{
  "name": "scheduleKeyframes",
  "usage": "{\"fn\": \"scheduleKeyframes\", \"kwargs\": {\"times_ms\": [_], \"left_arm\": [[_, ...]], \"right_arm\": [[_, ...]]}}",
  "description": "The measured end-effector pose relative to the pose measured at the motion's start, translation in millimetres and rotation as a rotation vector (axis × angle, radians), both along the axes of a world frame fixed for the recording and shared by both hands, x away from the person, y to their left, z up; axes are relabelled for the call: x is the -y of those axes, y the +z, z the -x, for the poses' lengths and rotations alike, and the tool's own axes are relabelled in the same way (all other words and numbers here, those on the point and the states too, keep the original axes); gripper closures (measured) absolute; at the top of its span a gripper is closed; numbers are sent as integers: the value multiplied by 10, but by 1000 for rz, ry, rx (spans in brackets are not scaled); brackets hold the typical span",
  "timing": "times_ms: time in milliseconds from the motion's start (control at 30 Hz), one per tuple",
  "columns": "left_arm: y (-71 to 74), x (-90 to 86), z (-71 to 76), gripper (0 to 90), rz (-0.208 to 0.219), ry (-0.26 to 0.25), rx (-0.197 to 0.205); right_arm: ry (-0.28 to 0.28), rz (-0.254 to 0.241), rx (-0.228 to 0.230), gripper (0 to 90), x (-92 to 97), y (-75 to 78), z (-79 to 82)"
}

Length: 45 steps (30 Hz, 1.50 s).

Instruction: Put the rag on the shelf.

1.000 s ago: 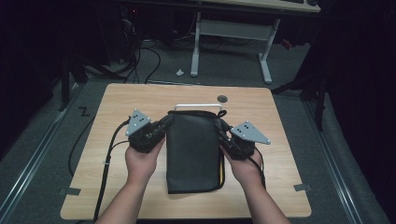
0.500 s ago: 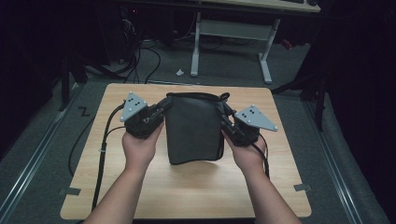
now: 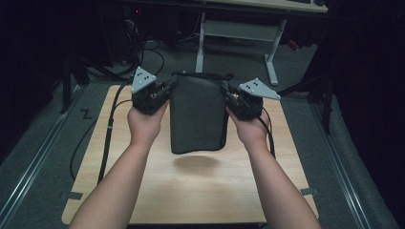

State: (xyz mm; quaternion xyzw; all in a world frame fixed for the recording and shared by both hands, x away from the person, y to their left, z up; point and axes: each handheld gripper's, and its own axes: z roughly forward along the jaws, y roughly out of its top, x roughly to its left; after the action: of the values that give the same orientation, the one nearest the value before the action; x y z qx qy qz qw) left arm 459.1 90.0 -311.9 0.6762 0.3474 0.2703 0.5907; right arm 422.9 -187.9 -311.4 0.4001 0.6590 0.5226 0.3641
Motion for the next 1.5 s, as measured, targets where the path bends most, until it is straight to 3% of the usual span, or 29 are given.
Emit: {"fn": "scheduleKeyframes", "kwargs": {"times_ms": [100, 200, 300, 433, 633, 733, 833, 1000, 1167, 1233, 1400, 1500], "left_arm": [[-28, 29, -196, 849, -22, 16, -21], [-82, 44, -385, 849, -45, 5, -48], [-180, 49, -514, 850, -58, -2, -82], [-343, 100, -635, 851, -100, -8, -131], [-527, 138, -693, 854, -119, -23, -180], [-634, 149, -698, 856, -142, -26, -208], [-712, 139, -698, 858, -128, -30, -232], [-835, 116, -716, 859, -114, -37, -272], [-979, 122, -732, 860, -122, -54, -308], [-1035, 132, -739, 860, -120, -63, -326], [-1147, 99, -753, 860, -70, -80, -359], [-1199, 106, -746, 861, -69, -90, -366]], "right_arm": [[6, 28, -1, 785, -4, 20, -194], [9, 19, -23, 786, 27, -21, -361], [15, 23, -51, 786, 58, -124, -517], [12, 75, -89, 785, 83, -279, -659], [5, 80, -147, 787, 141, -464, -739], [11, 107, -168, 797, 137, -540, -752], [14, 126, -180, 799, 132, -608, -752], [37, 66, -218, 797, 181, -680, -770], [38, 85, -245, 799, 193, -798, -789], [42, 46, -254, 798, 222, -840, -793], [60, 8, -269, 796, 260, -868, -802], [74, 1, -275, 797, 278, -878, -803]]}}
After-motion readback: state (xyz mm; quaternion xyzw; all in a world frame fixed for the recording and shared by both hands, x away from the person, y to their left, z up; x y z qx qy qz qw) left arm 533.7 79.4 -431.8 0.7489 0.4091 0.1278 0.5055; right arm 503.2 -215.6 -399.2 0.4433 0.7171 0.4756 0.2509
